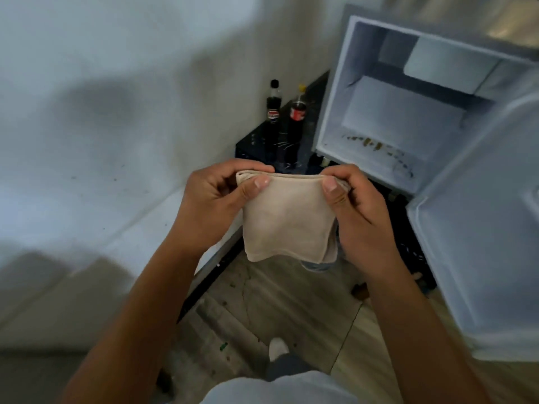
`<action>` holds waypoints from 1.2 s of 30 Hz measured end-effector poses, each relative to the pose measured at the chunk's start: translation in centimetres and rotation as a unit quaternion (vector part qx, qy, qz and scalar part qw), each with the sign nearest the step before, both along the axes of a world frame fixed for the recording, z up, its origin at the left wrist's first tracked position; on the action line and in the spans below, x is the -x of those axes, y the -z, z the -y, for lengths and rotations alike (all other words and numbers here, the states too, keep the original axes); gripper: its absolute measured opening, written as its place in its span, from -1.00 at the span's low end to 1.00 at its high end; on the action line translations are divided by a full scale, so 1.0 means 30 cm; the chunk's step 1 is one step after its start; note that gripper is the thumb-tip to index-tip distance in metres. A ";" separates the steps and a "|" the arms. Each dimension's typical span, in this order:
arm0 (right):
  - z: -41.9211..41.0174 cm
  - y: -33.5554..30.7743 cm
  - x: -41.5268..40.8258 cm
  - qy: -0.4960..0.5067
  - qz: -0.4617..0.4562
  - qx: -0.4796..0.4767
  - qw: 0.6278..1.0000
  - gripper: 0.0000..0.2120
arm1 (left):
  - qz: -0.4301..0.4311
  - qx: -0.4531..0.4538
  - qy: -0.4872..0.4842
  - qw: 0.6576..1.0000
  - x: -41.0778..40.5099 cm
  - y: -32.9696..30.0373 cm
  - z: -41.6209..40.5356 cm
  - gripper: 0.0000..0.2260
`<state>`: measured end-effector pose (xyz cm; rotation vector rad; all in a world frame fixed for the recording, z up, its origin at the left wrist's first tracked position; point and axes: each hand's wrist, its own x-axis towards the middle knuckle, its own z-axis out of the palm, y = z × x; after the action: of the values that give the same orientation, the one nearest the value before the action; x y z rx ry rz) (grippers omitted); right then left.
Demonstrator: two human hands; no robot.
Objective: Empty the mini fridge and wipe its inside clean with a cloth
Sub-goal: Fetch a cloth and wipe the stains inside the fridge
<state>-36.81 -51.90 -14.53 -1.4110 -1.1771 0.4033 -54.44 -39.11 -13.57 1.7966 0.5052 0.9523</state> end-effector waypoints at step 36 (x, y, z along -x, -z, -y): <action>-0.598 0.043 -0.603 0.247 0.136 0.206 0.937 -0.62 | -0.024 0.019 0.360 0.932 -0.970 0.033 -0.862 -0.86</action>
<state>-18.72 -33.96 -15.80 -2.1177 -0.9326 0.0980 -25.35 -13.24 -14.56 1.7673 -0.1227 0.3801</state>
